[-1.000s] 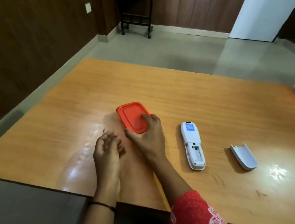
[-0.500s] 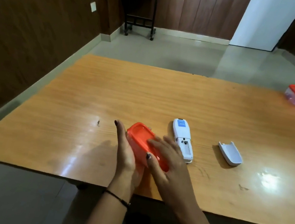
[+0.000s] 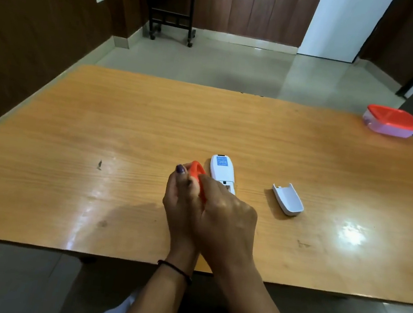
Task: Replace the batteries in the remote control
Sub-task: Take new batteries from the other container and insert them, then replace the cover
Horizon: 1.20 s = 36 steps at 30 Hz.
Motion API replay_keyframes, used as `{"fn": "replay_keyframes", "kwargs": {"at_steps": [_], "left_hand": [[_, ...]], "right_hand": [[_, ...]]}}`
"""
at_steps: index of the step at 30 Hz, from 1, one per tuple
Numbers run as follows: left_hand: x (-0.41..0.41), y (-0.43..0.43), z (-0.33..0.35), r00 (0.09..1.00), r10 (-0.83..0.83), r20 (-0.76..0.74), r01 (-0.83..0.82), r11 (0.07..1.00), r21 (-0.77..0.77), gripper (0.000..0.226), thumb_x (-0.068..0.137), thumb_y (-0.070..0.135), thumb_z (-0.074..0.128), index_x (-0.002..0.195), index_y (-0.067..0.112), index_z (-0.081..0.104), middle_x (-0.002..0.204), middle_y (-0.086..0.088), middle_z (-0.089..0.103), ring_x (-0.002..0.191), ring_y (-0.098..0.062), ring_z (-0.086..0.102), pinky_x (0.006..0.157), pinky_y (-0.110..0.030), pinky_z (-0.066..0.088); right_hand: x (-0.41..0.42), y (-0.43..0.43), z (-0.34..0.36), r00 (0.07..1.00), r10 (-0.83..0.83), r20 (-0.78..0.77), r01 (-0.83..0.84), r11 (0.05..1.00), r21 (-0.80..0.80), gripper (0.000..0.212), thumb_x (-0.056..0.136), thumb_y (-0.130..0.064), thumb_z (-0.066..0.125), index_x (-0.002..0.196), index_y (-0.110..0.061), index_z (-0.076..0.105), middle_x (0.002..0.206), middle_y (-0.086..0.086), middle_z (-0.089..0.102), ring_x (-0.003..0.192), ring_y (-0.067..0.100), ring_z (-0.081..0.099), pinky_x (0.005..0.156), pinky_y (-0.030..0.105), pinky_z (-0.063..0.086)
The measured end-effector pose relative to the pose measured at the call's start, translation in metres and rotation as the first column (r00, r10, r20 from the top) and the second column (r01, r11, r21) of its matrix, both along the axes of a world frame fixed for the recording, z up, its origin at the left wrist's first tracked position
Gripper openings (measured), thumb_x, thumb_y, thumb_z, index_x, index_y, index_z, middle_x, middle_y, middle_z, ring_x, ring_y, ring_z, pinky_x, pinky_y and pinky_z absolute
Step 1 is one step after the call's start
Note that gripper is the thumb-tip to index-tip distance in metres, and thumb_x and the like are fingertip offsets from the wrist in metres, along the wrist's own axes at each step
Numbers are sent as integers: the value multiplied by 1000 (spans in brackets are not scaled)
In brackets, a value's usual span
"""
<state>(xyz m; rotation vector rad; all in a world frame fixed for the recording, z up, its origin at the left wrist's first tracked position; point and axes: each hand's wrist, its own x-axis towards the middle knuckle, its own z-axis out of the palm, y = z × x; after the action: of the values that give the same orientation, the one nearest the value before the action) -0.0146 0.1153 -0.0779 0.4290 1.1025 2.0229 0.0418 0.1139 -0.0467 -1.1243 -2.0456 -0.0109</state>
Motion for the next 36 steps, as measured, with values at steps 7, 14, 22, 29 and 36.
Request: {"fn": "replay_keyframes", "kwargs": {"at_steps": [7, 14, 22, 29, 36], "left_hand": [[-2, -3, 6, 970, 102, -222, -115, 992, -46, 30, 98, 22, 43, 77, 5, 57, 56, 14, 58, 52, 5, 53, 51, -11, 43], [-12, -5, 10, 995, 6, -98, -22, 986, -164, 46, 95, 42, 45, 104, 1, 63, 80, -3, 73, 72, -16, 71, 58, -26, 55], [-75, -14, -3, 870, -145, 471, 159, 987, 10, 64, 82, 70, 40, 102, 13, 60, 104, -6, 64, 97, -26, 64, 87, -46, 49], [-100, -27, 6, 853, -196, 485, 196, 979, 51, 59, 70, 70, 60, 105, 22, 56, 111, -4, 60, 102, -26, 61, 89, -51, 49], [-138, -51, 0, 983, 7, 186, 36, 973, -227, 32, 81, 43, 57, 93, 15, 64, 95, -6, 65, 81, -21, 64, 80, -38, 53]], "right_hand": [[1, 9, -6, 993, 55, -107, -53, 998, 24, 54, 100, -37, 20, 74, -13, 61, 48, 3, 56, 35, 20, 47, 35, 25, 27], [3, 21, -15, 966, -13, -257, -5, 998, -67, 41, 96, -28, 32, 70, -11, 59, 46, 3, 53, 37, 13, 36, 39, 20, 14], [25, 53, -17, 723, -292, -626, -79, 865, -495, 48, 100, -29, 37, 53, -22, 28, 49, -9, 28, 40, 4, 24, 42, 21, 19], [8, 50, -32, 736, -277, -618, -167, 810, -562, 41, 99, -34, 32, 62, -24, 43, 55, -6, 43, 52, 12, 39, 53, 31, 33], [-30, 32, -39, 692, -287, -663, -468, 521, -714, 20, 100, -21, 35, 97, -12, 53, 60, 5, 54, 44, 13, 53, 38, 25, 43]]}}
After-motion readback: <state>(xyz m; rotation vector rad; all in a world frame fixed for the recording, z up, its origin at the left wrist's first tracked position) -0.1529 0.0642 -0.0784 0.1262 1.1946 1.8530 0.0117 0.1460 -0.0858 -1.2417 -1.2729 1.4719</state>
